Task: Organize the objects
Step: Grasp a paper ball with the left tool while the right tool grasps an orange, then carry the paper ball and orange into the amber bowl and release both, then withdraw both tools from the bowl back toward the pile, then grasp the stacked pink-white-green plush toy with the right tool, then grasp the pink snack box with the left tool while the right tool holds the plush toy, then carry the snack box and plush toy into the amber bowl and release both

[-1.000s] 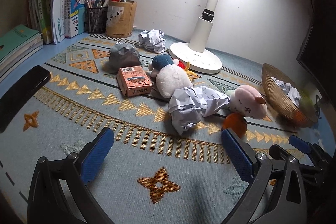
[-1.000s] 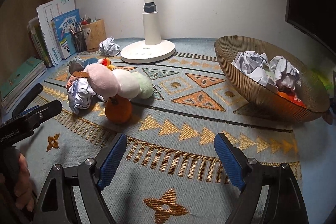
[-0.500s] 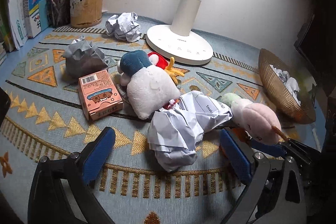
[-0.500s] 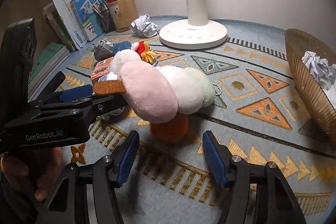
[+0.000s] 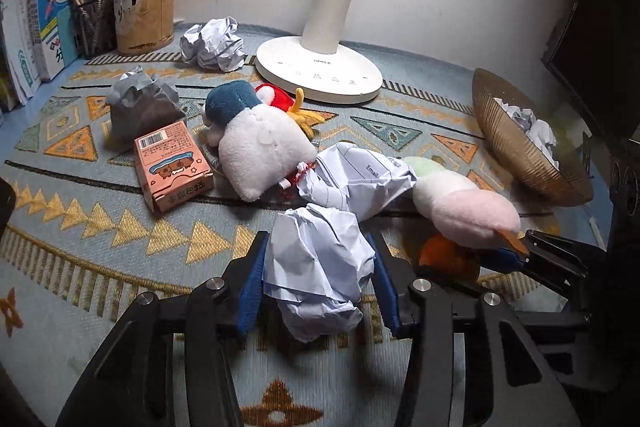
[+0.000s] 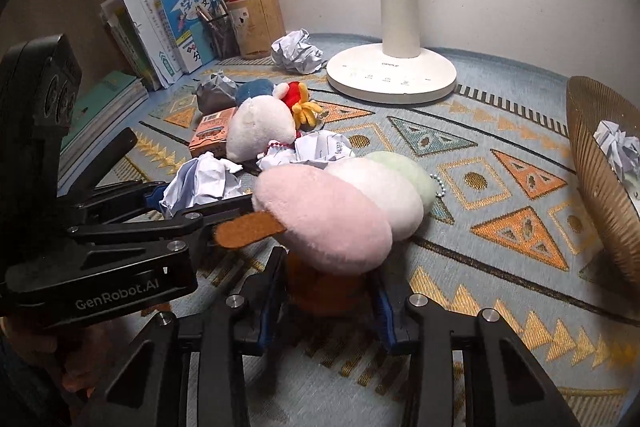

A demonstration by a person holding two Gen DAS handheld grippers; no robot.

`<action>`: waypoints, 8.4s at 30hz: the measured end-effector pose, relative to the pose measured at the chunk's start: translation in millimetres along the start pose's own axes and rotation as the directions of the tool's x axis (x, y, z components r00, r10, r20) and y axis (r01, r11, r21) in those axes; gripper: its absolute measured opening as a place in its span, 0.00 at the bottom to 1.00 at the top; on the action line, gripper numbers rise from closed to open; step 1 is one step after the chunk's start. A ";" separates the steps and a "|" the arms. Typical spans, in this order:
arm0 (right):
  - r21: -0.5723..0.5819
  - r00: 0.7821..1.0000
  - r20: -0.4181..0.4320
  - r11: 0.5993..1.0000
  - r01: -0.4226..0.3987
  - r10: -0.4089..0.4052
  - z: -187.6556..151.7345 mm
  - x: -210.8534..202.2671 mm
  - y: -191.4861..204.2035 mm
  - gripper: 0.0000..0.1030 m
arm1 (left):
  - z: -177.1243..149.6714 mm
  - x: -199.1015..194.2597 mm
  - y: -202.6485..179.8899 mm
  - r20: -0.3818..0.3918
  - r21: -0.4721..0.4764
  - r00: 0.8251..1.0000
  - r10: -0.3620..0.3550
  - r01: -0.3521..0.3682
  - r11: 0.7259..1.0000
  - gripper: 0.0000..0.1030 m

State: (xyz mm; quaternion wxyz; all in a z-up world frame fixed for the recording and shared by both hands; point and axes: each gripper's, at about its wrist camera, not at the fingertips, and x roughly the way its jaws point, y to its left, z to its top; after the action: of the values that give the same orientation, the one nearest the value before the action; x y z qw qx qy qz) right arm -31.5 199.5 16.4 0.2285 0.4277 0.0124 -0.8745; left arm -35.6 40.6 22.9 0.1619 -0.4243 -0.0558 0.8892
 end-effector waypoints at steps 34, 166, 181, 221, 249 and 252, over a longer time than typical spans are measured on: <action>0.026 0.990 0.032 0.991 0.135 -0.136 -78.0 -58.6 -29.8 0.60 | -48.5 -43.3 -19.3 0.119 0.016 0.989 0.082 -0.085 0.996 0.46; 0.003 0.985 0.065 0.987 0.159 -0.159 -11.8 -2.3 19.6 0.44 | 54.0 35.2 84.3 0.001 -0.188 0.965 0.263 -0.258 0.948 0.62; 0.102 0.999 -0.021 0.994 -0.033 0.035 -39.6 -26.9 4.5 0.44 | -19.7 -37.6 36.4 0.044 -0.081 0.999 -0.012 0.015 0.997 0.35; 0.138 0.985 0.133 0.987 0.087 -0.106 -57.9 -62.2 -1.3 0.49 | -44.5 -45.6 -15.9 0.107 0.039 0.984 0.145 -0.150 0.988 0.36; 0.383 0.871 0.397 0.915 0.128 -0.289 -2.4 -221.1 -107.5 0.49 | 49.9 -70.4 -141.1 0.217 0.218 0.965 -0.145 0.096 0.971 0.36; 0.444 0.841 0.390 0.877 0.187 -0.376 11.5 -237.7 -142.2 0.49 | 79.0 -51.8 -179.5 0.202 0.237 0.953 -0.225 0.175 0.956 0.36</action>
State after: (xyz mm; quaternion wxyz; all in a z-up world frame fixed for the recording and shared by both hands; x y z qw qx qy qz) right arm 27.6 416.8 178.1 0.0015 0.2357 -0.1520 -0.9599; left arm -23.1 195.2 153.6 0.2893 -0.2921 -0.0196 0.9114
